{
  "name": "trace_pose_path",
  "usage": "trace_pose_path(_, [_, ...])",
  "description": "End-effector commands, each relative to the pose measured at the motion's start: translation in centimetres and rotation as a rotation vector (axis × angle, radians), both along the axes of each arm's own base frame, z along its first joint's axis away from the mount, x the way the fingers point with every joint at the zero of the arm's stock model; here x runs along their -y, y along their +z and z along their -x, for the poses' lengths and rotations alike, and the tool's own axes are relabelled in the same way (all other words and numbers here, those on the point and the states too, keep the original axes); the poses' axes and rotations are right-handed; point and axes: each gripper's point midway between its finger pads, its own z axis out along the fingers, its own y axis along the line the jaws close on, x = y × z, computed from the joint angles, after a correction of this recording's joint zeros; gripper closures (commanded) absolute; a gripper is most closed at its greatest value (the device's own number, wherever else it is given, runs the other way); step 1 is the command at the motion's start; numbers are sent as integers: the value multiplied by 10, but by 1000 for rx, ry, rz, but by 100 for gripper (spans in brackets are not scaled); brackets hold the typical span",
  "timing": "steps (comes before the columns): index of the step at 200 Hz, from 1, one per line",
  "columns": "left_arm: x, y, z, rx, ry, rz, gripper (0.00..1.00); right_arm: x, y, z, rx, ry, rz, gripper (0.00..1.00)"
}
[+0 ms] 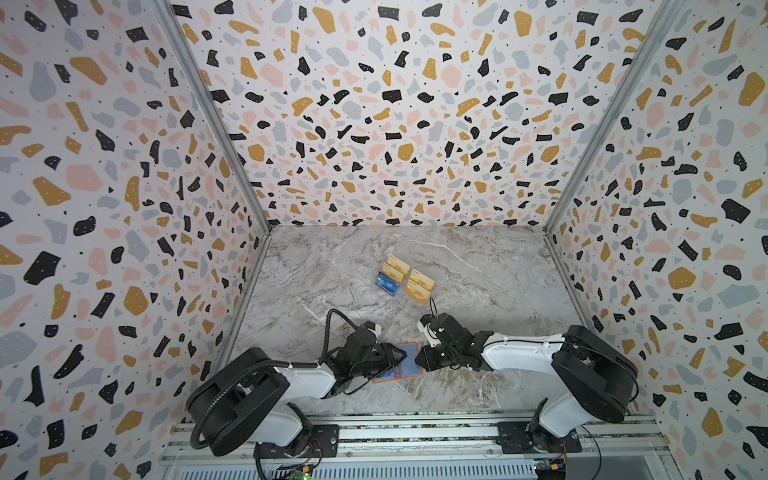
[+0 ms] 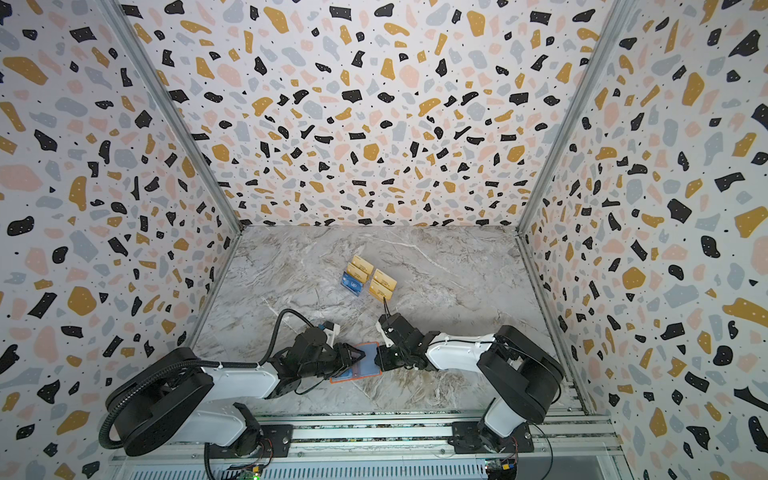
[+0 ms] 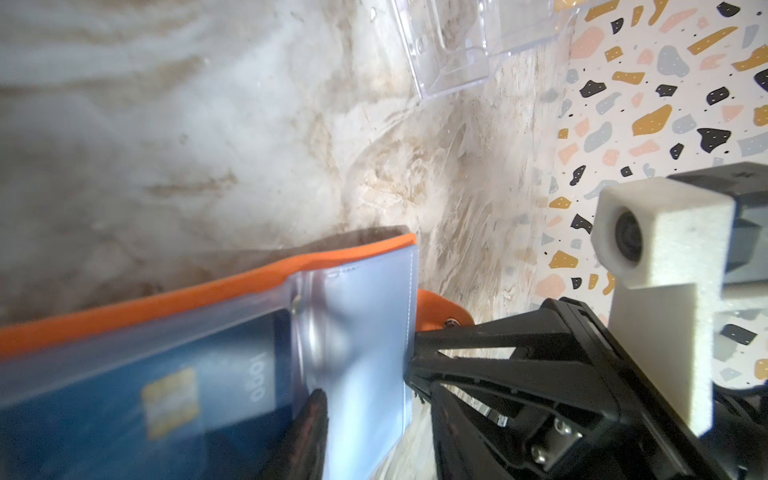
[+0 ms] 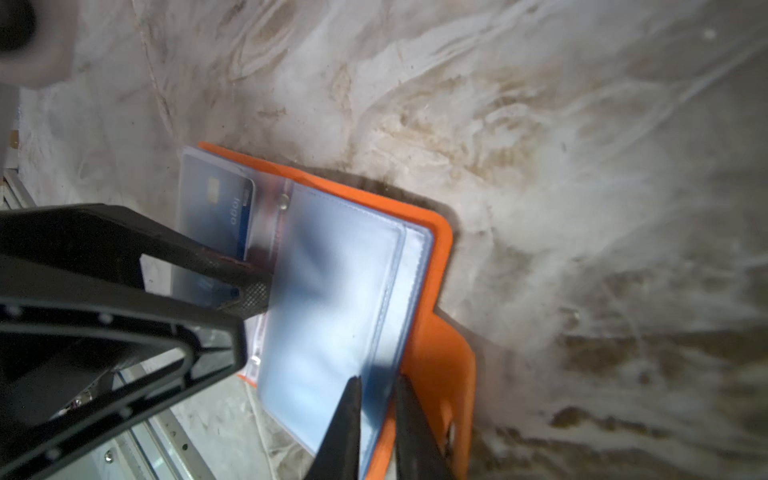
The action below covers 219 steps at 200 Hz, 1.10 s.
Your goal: Put the credit cards into the card holder
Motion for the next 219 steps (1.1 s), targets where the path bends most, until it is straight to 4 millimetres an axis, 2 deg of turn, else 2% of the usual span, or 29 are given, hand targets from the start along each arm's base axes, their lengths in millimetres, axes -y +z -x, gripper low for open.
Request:
trace_pose_path(1, [6,7,2,4,-23,66,57,0,-2,2,-9,0,21,82])
trace_pose_path(89, [3,9,2,13,-27,109,59,-2,-3,2,-13,3,19,82])
trace_pose_path(133, [11,14,2,17,-50,166,61,-4,0,1,-9,1,11,82])
trace_pose_path(219, [10,0,0,2,-57,101,71,-5,9,-1,7,-2,0,82])
